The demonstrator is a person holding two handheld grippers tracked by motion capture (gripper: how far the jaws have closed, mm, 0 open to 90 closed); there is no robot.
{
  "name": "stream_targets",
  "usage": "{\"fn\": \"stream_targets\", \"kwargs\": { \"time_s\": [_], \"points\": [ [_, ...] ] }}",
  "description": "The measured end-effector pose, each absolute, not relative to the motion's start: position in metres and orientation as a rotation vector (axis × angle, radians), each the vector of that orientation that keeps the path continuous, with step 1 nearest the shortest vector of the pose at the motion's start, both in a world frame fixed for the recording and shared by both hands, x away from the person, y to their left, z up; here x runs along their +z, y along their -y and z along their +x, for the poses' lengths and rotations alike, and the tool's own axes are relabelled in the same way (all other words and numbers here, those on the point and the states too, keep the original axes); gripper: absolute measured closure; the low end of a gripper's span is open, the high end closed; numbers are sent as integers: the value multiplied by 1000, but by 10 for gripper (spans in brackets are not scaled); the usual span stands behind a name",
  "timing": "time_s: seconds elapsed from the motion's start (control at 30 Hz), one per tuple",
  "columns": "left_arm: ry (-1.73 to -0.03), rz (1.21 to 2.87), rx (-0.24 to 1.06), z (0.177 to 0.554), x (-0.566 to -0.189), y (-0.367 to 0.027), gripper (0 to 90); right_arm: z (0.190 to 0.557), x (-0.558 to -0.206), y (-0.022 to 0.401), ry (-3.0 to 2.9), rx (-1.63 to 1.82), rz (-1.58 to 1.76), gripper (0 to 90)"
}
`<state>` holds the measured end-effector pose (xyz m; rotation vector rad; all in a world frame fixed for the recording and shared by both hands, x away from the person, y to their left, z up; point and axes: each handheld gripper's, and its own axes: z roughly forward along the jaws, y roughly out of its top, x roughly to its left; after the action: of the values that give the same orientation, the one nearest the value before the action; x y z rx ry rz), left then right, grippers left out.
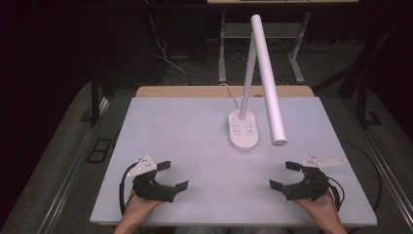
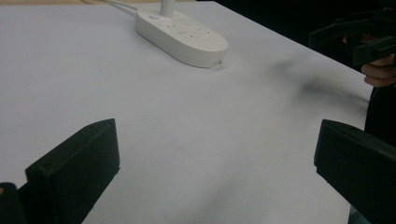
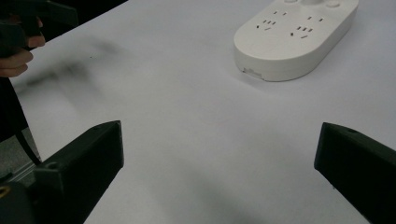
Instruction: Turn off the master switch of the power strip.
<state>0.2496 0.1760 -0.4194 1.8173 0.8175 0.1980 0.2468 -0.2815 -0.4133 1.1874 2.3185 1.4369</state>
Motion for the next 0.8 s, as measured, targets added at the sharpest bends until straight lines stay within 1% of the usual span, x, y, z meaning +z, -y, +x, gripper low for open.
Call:
{"fn": "stream_targets", "kwargs": {
  "time_s": [0.2,0.8],
  "points": [
    [-804,1851,193,249,-420,-173,0,246,-412,284,-2313,1446,1200,7],
    [-798,1880,176,250,-421,-171,0,242,-408,281,-2357,1430,1180,7]
  ]
}}
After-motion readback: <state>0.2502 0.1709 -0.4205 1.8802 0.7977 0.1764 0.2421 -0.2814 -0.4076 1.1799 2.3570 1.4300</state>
